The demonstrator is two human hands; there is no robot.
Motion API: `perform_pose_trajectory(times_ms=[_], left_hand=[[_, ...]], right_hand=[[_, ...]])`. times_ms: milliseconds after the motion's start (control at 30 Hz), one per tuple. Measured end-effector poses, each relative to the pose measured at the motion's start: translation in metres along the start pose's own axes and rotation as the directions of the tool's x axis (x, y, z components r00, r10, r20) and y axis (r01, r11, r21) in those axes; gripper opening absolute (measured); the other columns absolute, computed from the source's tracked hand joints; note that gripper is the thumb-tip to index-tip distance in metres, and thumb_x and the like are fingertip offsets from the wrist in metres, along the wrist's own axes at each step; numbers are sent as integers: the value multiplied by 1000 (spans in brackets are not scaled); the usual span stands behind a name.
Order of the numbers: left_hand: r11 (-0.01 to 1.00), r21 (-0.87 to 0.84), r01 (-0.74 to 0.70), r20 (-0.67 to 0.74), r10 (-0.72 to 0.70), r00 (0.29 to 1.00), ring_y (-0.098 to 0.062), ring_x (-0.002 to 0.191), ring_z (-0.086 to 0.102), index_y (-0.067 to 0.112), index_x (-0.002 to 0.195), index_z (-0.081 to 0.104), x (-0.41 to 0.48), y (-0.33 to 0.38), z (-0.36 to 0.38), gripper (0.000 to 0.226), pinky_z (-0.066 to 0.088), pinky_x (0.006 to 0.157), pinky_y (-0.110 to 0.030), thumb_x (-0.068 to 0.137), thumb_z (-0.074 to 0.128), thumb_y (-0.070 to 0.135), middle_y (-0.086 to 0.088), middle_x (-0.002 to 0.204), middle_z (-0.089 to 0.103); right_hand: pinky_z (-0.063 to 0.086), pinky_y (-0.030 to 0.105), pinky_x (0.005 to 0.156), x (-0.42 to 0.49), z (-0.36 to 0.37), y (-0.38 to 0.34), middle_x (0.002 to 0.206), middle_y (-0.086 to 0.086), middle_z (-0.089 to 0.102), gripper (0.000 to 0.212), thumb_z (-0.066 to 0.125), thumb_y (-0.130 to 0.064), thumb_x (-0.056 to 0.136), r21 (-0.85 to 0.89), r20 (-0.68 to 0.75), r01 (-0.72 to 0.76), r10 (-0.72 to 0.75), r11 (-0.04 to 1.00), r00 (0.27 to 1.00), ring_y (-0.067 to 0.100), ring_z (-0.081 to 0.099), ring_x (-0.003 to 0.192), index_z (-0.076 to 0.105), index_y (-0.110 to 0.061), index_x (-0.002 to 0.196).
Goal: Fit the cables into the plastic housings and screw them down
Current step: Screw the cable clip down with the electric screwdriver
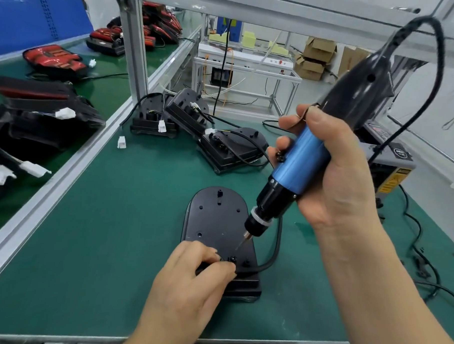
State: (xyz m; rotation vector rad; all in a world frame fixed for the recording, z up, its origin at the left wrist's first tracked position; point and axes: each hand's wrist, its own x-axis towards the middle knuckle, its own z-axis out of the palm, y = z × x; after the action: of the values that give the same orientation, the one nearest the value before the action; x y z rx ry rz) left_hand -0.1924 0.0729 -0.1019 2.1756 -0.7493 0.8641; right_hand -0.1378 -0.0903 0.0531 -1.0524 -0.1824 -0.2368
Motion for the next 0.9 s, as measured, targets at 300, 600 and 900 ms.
perform_pose_trajectory(times_ms=[300, 600, 900], left_hand=[[1000, -11, 1, 1, -1, 1000, -16, 84, 57, 23, 93, 59, 1, 2, -1, 8, 48, 59, -29, 85, 61, 23, 2, 83, 52], [1000, -14, 3, -2, -3, 1000, -15, 84, 57, 24, 93, 58, 0, 1, -1, 8, 47, 60, -29, 85, 61, 24, 6, 87, 48], [1000, -7, -4, 2, 4, 1000, -15, 85, 57, 25, 93, 57, 1, 1, -1, 8, 47, 59, -30, 85, 60, 24, 7, 87, 46]], right_hand=[[52, 31, 59, -1, 1, 3, 75, 3, 66, 28, 62, -20, 75, -20, -12, -22, 22, 1000, 1000, 15, 58, 58, 52, -6, 97], [53, 31, 60, 0, 0, 5, 76, 2, 67, 25, 62, -21, 74, -42, -3, -36, 36, 998, 999, 14, 58, 58, 55, -7, 94], [53, 33, 63, 2, 4, 8, 74, 2, 65, 26, 61, -20, 76, -69, 40, -45, 48, 997, 998, 15, 57, 58, 59, -8, 99]])
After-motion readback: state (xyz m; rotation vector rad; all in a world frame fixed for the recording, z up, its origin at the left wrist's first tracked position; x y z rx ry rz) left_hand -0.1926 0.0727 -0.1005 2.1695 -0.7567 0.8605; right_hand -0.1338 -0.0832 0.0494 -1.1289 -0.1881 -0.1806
